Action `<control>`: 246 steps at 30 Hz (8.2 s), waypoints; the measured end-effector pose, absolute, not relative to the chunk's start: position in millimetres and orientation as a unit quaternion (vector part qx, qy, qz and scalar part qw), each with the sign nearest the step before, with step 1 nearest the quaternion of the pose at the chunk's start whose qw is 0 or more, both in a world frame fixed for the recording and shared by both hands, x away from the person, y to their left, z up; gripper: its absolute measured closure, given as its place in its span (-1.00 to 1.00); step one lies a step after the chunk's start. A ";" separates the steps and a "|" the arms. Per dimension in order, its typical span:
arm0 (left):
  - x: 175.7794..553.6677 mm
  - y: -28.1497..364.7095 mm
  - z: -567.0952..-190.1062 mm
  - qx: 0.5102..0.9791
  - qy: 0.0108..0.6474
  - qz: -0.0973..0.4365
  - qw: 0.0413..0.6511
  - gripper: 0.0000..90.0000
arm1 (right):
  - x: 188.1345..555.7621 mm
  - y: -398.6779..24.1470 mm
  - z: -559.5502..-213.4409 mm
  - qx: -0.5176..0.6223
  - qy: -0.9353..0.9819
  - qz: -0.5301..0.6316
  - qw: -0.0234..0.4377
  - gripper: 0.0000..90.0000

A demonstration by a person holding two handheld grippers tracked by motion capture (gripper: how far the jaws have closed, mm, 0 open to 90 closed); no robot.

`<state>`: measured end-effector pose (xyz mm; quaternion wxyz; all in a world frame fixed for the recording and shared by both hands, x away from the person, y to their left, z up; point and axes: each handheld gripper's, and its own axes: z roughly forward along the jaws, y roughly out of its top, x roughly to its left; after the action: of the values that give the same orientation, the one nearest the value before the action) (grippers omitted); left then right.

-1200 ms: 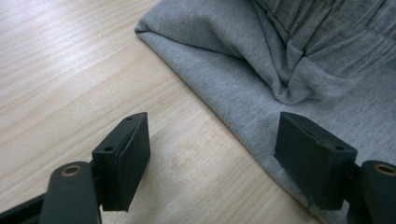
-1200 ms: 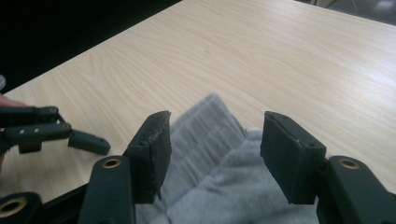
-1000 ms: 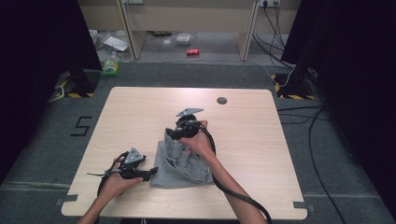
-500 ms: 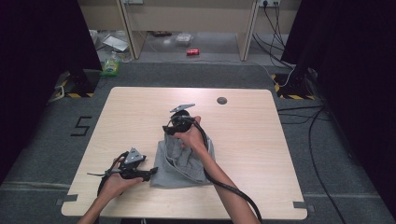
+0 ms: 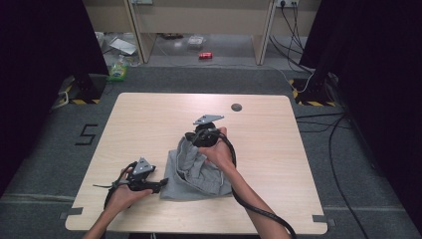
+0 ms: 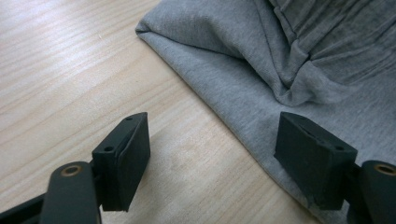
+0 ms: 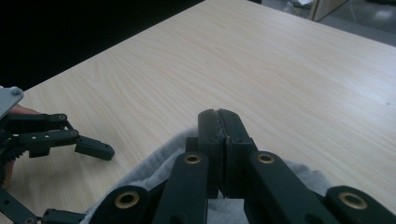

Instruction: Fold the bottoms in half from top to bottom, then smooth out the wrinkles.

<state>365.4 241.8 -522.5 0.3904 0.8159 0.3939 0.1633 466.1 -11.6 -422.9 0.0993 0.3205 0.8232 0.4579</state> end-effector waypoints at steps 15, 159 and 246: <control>365.5 241.8 -522.5 0.816 0.394 0.163 0.390 -0.43 | 478.8 18.9 -432.5 0.348 0.823 0.439 0.097 0.34; 387.7 207.1 -506.4 0.808 0.403 0.121 0.412 -0.44 | 403.2 -118.3 -484.9 0.410 0.797 0.415 0.157 -0.24; 465.8 194.6 -521.2 0.796 0.429 0.171 0.392 -0.44 | 487.5 -131.2 -512.6 0.479 0.776 0.376 0.167 -0.28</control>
<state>465.8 194.6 -521.2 0.3916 0.7960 0.4286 0.1712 487.5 -131.2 -512.6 0.1671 0.4786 0.7758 0.3756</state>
